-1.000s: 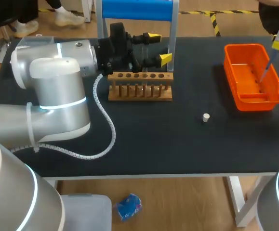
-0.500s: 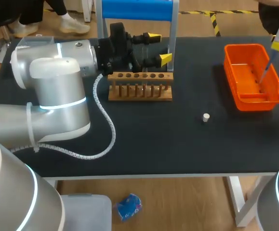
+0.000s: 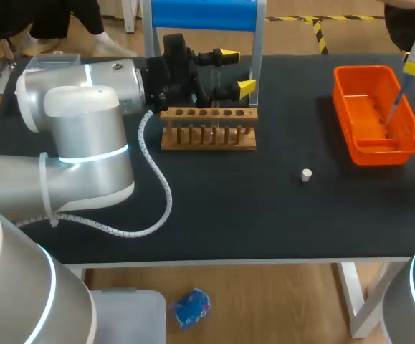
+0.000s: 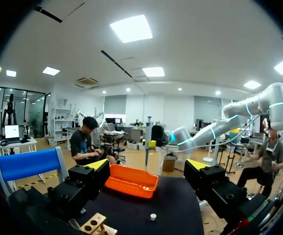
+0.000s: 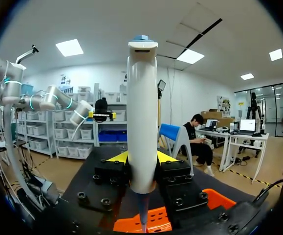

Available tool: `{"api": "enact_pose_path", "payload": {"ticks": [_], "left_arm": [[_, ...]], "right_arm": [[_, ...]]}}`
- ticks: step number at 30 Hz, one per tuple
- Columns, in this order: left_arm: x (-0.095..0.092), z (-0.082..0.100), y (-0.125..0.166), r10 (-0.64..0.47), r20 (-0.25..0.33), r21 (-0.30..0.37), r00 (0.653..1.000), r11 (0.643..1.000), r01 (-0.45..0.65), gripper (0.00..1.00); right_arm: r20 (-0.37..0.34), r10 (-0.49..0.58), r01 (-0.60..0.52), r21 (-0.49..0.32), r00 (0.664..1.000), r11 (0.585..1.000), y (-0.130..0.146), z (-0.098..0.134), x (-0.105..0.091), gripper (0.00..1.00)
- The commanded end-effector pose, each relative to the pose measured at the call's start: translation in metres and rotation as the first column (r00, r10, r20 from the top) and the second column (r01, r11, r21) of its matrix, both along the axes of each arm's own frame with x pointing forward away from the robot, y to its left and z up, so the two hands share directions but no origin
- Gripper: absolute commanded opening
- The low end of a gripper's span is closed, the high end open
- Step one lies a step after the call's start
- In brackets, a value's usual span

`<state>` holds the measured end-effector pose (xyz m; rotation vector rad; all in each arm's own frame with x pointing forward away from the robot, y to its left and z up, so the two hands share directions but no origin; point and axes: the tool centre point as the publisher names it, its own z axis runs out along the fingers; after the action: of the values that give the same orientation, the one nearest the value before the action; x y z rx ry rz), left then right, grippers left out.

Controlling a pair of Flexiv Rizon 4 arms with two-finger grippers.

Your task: Invert the test tube, pick up the pipette, mount the tip to pipette, aspirate from beaker and dispense into the tube, eject the tip, return the pipette, and cap with the stopper.

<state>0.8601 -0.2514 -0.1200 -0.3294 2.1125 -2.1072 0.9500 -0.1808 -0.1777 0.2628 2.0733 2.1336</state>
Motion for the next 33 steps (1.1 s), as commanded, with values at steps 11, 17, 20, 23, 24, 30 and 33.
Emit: {"api": "enact_pose_path", "payload": {"ticks": [11,17,20,23,24,30,33], "left_arm": [[0.008,0.014,-0.007,0.049,0.011,0.005,0.999,0.999,-0.049,1.00],[0.031,0.032,-0.043,0.063,0.033,0.092,0.997,0.994,-0.066,1.00],[0.042,0.039,-0.066,0.062,0.044,0.145,0.997,0.987,-0.068,1.00],[0.052,0.049,-0.090,0.062,0.072,0.200,0.996,0.977,-0.075,1.00],[0.056,0.053,-0.099,0.059,0.076,0.212,0.995,0.974,-0.074,1.00],[0.074,0.070,-0.160,0.021,0.092,0.320,0.996,0.946,-0.050,1.00],[0.077,0.076,-0.188,-0.011,0.088,0.334,0.996,0.942,-0.019,1.00]], "right_arm": [[0.000,-0.002,0.002,-0.003,1.000,1.000,0.001,0.001,0.000,0.00],[0.000,-0.002,0.002,-0.003,1.000,1.000,0.001,0.001,0.000,0.00],[0.000,-0.002,0.002,-0.003,1.000,1.000,0.001,0.001,0.000,0.00],[0.000,-0.002,0.002,-0.003,1.000,1.000,0.001,0.001,0.000,0.00],[0.000,-0.002,0.002,-0.003,1.000,1.000,0.001,0.001,0.000,0.00],[0.000,-0.002,0.002,-0.003,1.000,1.000,0.001,0.001,0.000,0.00],[0.000,-0.002,0.002,-0.003,1.000,1.000,0.001,0.001,0.000,0.00]]}}
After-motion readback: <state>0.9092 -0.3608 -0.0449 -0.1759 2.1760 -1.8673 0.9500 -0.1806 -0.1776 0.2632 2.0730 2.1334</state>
